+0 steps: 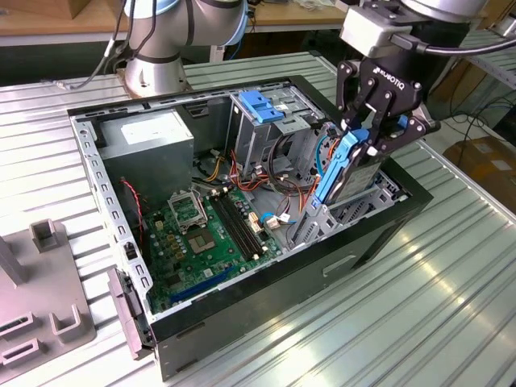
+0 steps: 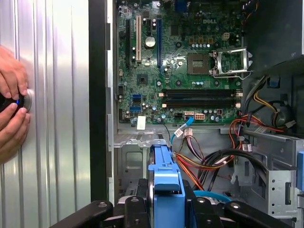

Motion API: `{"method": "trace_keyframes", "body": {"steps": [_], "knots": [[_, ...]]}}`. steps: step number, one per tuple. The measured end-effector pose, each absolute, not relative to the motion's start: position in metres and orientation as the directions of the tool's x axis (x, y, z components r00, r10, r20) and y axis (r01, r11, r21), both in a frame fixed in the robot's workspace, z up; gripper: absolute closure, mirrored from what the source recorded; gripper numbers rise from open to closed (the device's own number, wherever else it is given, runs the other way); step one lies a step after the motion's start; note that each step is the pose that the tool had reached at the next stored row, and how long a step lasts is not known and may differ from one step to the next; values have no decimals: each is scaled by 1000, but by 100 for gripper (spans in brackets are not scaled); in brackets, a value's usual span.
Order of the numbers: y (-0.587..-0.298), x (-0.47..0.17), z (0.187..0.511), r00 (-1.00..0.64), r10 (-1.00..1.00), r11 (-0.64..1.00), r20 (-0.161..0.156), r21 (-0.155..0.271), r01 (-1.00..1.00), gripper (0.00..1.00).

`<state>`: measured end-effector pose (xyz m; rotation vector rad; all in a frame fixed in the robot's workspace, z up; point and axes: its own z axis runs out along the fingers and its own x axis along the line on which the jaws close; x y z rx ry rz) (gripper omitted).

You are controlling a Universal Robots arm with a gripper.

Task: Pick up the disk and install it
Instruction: 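Insert the disk into the insertion slot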

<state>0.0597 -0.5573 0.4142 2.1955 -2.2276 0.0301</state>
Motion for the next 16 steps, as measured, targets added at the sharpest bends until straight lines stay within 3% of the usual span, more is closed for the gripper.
{"method": "trace_keyframes", "body": {"steps": [16], "knots": [[-557, 60, 406, -14, -1000, 14, 23, -4, -1000, 63]]}}
